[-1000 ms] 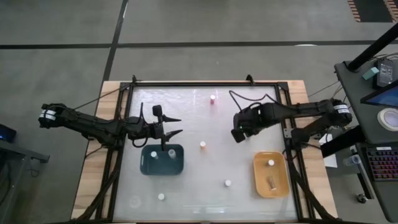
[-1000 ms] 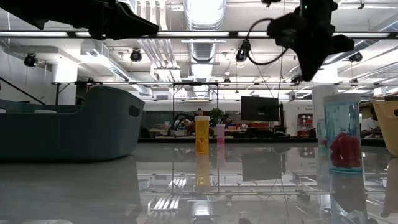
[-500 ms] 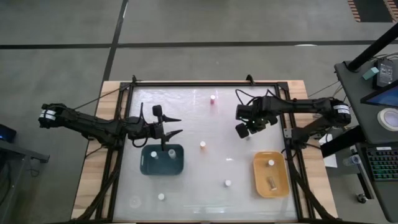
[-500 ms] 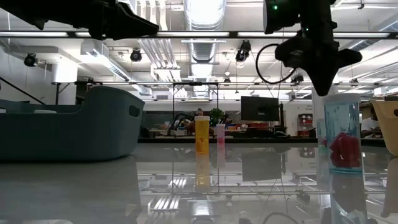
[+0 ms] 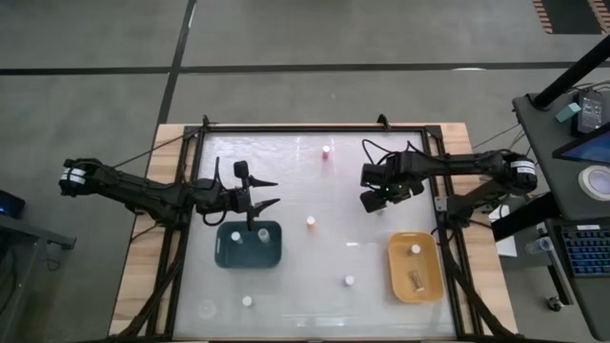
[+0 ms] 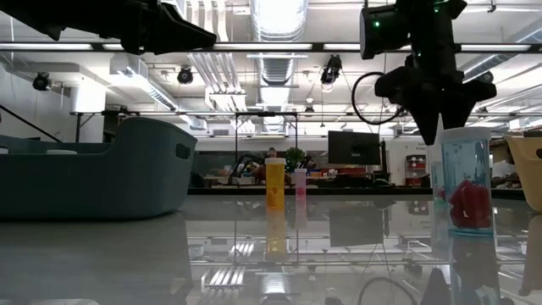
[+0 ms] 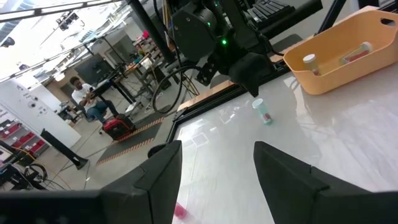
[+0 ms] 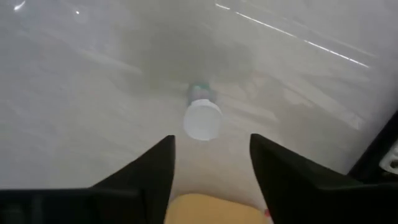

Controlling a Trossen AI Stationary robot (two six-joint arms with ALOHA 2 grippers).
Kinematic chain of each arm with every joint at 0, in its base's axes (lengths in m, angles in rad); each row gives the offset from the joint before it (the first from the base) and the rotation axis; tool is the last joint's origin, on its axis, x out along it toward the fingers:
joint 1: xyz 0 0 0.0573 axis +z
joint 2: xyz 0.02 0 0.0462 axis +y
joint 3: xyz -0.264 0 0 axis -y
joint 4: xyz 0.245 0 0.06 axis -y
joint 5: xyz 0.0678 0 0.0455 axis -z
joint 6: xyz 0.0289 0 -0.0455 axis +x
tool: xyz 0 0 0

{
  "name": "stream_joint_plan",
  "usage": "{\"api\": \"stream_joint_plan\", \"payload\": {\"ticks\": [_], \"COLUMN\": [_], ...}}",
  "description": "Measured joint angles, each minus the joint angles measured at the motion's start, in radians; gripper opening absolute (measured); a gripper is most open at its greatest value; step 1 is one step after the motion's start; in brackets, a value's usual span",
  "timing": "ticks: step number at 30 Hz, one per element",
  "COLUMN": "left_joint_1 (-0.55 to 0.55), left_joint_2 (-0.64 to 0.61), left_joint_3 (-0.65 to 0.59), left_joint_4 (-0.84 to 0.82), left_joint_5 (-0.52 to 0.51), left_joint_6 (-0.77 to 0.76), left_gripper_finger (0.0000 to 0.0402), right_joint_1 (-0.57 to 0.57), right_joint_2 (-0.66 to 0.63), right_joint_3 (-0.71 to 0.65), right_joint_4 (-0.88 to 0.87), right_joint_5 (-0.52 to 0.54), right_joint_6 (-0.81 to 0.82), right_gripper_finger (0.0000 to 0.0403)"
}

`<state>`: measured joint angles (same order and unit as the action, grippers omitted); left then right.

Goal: Pick and place medicine bottles into bin by pill shape (circle, oval)
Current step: Put the blue bottled capsules into the yellow bin

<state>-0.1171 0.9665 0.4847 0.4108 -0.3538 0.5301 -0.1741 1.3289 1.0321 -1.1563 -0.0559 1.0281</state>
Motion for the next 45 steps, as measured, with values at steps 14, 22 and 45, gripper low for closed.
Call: {"api": "stream_joint_plan", "payload": {"ticks": [14, 22, 45], "left_joint_1": [0.0, 0.0, 0.0], "left_joint_2": [0.0, 0.0, 0.0], "left_joint_3": [0.0, 0.0, 0.0], "left_joint_4": [0.0, 0.0, 0.0], "left_joint_5": [0.0, 0.0, 0.0], "left_joint_6": [0.0, 0.0, 0.001], "left_gripper_finger": [0.0184, 0.0184, 0.0184], "right_joint_1": [0.0, 0.0, 0.001], "right_joint_2": [0.001, 0.019, 0.032], "right_joint_3": [-0.106, -0.13, -0.152], "right_joint_4": [0.145, 0.176, 0.213], "right_joint_5": [0.003, 0.006, 0.006], "right_joint_6": [0.026, 0.03, 0.048], "right_gripper_finger": [0.0254, 0.0252, 0.011]}}
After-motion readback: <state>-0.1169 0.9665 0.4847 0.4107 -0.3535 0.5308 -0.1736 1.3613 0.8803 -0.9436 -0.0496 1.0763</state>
